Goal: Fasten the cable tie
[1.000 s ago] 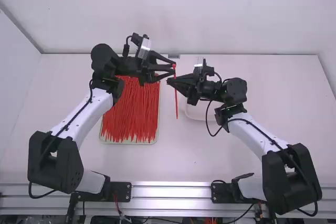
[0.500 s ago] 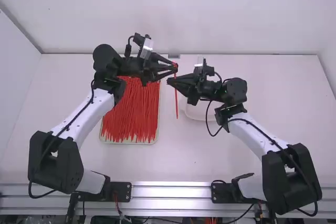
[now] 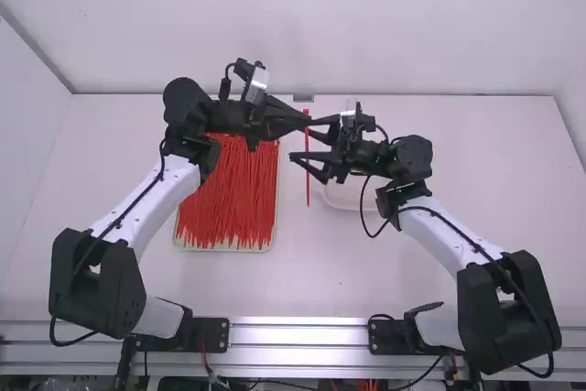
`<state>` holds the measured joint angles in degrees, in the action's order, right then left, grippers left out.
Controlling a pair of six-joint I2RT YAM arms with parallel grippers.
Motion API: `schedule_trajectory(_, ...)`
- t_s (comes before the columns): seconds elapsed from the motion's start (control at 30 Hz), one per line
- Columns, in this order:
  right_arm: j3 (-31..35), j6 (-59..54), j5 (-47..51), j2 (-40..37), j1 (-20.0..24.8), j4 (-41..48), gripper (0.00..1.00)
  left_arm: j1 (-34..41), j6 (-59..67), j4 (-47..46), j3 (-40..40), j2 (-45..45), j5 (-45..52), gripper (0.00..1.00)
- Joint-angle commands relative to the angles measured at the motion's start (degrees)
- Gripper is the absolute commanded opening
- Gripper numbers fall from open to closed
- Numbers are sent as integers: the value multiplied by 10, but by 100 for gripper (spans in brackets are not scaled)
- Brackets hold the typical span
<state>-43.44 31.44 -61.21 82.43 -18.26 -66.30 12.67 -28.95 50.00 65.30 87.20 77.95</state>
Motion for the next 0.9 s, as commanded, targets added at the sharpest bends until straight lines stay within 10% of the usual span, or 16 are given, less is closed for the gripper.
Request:
schedule_trajectory(0.0, -19, 7, -28, 0, 14, -3, 99, -10, -14, 4, 16, -2, 10, 2)
schedule_trajectory(0.87, -19, -231, -199, 0, 87, -9, 99, -73, -181, 2, 16, -2, -5, 2)
